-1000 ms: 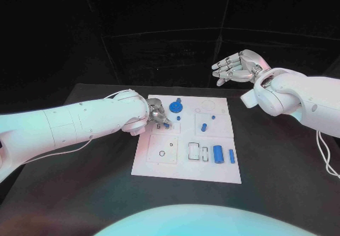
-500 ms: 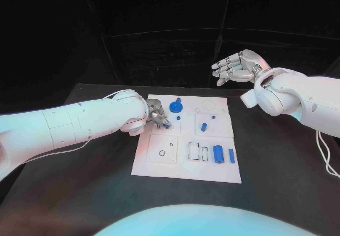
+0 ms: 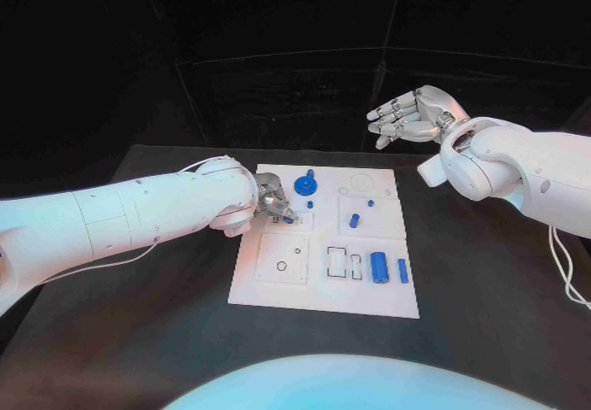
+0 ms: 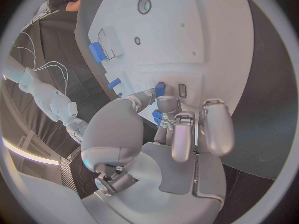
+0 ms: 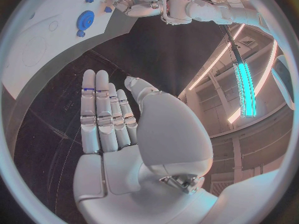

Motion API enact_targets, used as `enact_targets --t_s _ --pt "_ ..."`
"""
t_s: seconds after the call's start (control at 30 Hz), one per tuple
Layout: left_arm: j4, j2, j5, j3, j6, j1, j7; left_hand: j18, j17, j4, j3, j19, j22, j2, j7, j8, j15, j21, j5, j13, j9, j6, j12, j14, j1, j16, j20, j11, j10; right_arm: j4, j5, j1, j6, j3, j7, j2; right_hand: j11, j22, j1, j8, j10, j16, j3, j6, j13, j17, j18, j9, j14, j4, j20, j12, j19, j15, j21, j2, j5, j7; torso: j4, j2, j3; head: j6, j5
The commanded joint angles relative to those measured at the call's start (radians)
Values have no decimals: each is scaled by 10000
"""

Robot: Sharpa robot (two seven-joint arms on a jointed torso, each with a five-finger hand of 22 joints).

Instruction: Assemble the parts on the task board

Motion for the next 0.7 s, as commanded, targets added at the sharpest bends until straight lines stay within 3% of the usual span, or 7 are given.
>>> enact_targets --t_s 0.03,0.23,0.7 --pt "38 -46 -100 -26 238 -26 -164 -124 2634 -1415 1494 69 61 -18 -171 85 -66 67 108 8 -4 100 55 1054 -135 31 -57 -84 182 7 -10 22 77 8 90 10 33 -10 -56 -57 -52 -29 16 -46 -15 -8 91 0 80 -21 14 -61 42 -10 -58 26 54 -16 -9 -3 2 7 3" --pt "93 -104 -99 -20 373 -8 -169 -148 2634 -1405 1531 109 175 -32 -204 203 -83 149 275 79 4 121 126 1054 -242 31 -70 -109 269 -5 -10 22 73 7 96 21 33 -13 -57 -58 -54 -36 17 -46 -15 -12 91 0 79 -24 14 -62 41 -9 -64 23 59 -17 -2 -9 14 2 -1" --pt "-593 408 -93 -16 1293 101 -366 -164 2634 -1297 1469 135 256 9 -240 334 -95 202 336 86 -7 167 163 1054 -457 31 -83 -132 348 -38 -10 21 94 7 91 84 33 -14 -57 -58 -54 -37 17 -46 -15 -13 91 0 78 -25 14 -62 40 -9 -65 23 59 -17 -10 9 2 8 1"
